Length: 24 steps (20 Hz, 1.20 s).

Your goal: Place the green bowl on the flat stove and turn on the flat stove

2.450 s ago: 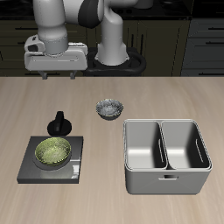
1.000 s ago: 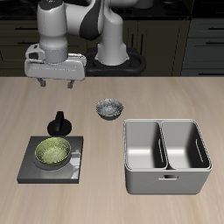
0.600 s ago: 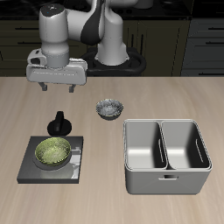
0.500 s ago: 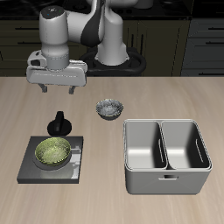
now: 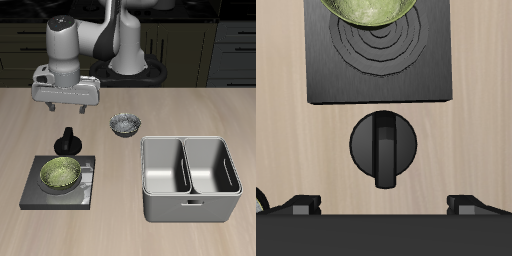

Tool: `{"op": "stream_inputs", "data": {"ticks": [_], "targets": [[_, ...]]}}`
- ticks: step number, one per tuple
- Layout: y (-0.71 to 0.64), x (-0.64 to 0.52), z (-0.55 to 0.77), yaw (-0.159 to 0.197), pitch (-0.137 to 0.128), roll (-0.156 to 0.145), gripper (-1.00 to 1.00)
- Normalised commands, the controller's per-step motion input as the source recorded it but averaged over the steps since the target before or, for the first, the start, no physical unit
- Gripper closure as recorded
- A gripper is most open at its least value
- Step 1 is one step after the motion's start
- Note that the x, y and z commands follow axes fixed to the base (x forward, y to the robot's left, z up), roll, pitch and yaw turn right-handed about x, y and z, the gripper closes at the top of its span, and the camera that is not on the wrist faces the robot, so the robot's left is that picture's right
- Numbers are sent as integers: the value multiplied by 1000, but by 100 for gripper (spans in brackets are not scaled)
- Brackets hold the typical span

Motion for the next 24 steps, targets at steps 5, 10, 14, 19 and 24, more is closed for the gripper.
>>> {"op": "stream_inputs", "data": {"ticks": [5, 10, 14, 19, 24], "targets": [[-4, 22, -126, -7, 1, 2, -100], [-56, -10, -202, 25, 11, -13, -100], [-143, -18, -294, -3, 44, -23, -100], [-97, -1, -238, -27, 36, -20, -100], [41, -24, -232, -20, 36, 0, -100]]}}
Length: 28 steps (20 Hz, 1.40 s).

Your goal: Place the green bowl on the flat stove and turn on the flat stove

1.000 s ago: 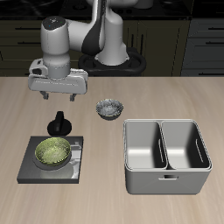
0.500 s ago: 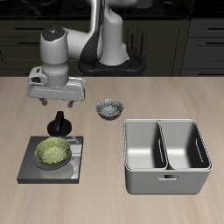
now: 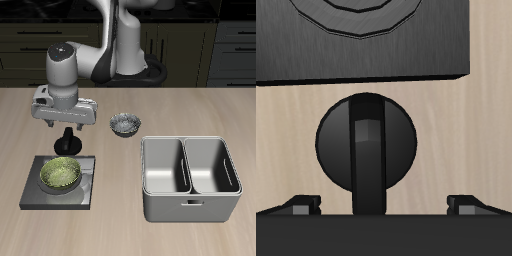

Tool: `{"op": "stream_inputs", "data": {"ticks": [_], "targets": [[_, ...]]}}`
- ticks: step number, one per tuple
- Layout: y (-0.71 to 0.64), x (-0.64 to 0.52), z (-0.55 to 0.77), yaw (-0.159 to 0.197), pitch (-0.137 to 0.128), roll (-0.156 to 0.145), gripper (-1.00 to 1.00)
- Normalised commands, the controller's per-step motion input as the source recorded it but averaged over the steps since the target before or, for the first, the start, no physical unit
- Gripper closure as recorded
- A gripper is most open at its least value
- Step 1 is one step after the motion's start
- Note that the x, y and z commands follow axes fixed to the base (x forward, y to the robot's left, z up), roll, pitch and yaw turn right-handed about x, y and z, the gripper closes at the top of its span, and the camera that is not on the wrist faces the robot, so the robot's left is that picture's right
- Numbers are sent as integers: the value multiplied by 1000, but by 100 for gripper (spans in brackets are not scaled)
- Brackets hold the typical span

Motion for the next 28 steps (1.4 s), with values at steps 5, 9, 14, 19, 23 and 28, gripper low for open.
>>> {"op": "stream_inputs", "data": {"ticks": [5, 9, 14, 19, 23, 28], "targets": [[53, -39, -195, -28, 32, 12, -100], [-56, -139, -330, -67, 62, 1, -100], [-203, -141, -149, -50, 23, -9, -100], [-241, -147, 3, 7, -5, -21, 100], [-151, -11, 164, 25, -17, -9, 100], [-81, 36, 219, 55, -20, -2, 100]]}}
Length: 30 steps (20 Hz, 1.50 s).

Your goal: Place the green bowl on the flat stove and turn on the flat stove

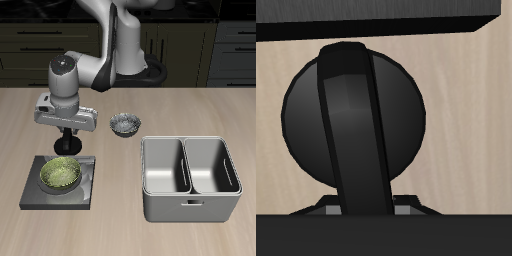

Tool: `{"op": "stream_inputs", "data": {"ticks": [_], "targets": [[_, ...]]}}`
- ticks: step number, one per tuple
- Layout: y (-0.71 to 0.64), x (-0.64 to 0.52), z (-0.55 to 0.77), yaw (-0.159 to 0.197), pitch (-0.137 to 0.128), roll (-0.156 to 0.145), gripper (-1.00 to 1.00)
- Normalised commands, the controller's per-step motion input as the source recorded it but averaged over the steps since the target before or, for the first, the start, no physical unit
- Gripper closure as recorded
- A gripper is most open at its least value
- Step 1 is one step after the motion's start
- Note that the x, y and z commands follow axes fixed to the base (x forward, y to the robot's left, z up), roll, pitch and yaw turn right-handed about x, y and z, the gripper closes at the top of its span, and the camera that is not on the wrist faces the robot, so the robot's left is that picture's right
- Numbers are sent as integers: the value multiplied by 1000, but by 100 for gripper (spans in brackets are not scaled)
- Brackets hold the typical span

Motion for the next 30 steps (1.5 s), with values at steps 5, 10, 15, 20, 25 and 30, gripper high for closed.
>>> {"op": "stream_inputs", "data": {"ticks": [5, 10, 15, 20, 25, 30], "targets": [[-141, 2, 170, 41, -17, -12, 100], [-265, -43, 289, 50, -36, -35, 100], [-267, 4, 375, 39, -50, -18, 100], [-478, 167, 353, 44, -45, -79, 100], [-459, 156, 252, 45, -37, -86, 100], [-67, -23, 37, -14, 18, -40, 100]]}}
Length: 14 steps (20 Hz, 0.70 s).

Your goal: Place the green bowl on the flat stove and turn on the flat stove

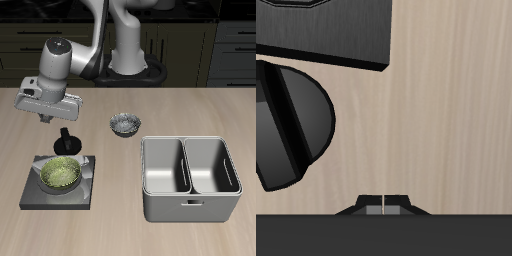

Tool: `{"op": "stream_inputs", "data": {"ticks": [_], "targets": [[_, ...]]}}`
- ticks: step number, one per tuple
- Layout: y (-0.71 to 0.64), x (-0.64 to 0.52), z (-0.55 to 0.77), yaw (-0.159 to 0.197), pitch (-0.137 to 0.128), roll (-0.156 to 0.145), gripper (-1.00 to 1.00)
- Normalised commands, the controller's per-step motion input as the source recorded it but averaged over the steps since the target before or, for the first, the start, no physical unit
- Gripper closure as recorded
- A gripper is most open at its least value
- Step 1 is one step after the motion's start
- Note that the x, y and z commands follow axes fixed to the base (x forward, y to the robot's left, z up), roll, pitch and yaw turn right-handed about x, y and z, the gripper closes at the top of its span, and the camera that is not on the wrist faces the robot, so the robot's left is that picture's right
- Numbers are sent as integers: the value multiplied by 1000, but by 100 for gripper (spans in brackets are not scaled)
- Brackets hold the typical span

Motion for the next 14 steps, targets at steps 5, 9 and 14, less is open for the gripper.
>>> {"op": "stream_inputs", "data": {"ticks": [5, 9, 14], "targets": [[305, -114, -60, 4, 33, 22, -100], [273, -128, 70, -2, 14, 36, -100], [113, -82, 103, 13, -16, 20, -100]]}}
